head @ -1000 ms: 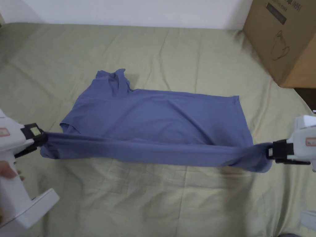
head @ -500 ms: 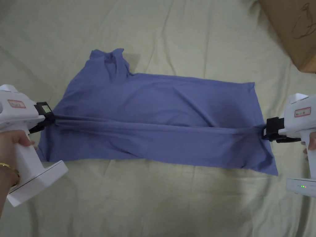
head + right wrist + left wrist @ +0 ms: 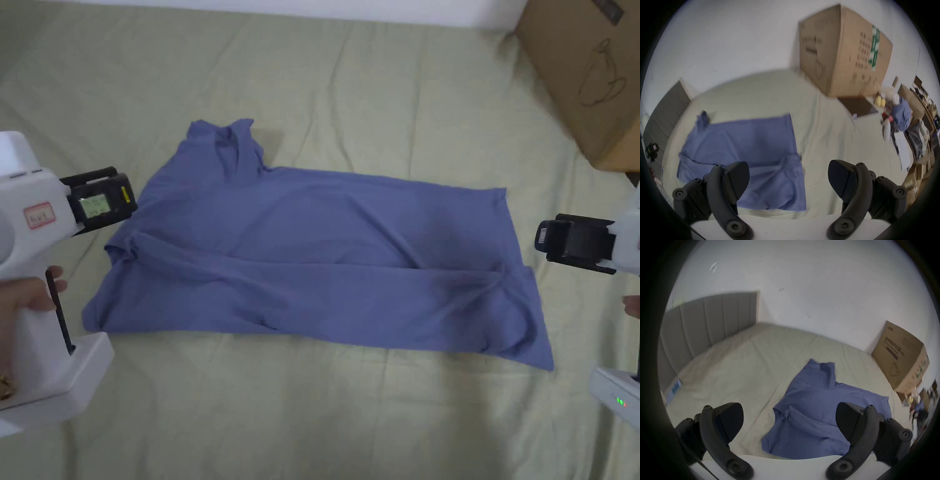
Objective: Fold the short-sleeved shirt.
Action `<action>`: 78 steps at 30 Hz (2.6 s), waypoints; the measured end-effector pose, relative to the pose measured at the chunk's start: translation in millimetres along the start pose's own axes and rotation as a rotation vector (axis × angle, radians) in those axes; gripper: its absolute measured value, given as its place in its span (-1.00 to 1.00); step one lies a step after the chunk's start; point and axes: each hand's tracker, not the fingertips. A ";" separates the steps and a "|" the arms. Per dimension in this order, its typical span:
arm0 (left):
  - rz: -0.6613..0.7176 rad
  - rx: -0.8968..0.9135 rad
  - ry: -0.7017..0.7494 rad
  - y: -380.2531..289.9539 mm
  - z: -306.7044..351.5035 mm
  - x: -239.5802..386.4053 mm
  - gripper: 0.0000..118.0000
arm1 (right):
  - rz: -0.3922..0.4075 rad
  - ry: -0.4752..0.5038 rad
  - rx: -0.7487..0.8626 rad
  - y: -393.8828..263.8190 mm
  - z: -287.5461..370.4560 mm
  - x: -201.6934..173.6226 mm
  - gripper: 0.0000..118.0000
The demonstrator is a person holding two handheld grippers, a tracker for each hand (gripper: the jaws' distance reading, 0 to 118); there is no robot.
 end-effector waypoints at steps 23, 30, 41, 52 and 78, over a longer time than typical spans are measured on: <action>-0.136 0.146 -0.083 -83.6 137.5 0.5 -1.00 | 0.002 0.199 0.305 -87.5 157.6 -40.3 -1.00; -0.114 0.113 -0.093 -59.3 125.1 -1.3 -1.00 | -0.006 0.202 0.300 -83.7 156.5 -42.5 -1.00; -0.008 -0.271 -0.111 1.2 -2.8 -18.2 0.92 | 0.042 0.202 0.233 -78.5 134.1 -47.1 -1.00; -0.043 -0.686 0.054 -66.2 -130.4 -48.6 0.86 | 0.046 0.164 0.147 -74.5 97.1 -49.2 -1.00; 0.081 -0.496 -0.076 -30.8 -71.2 -38.6 -0.97 | 0.032 0.035 -0.396 -52.2 -62.7 -0.5 0.95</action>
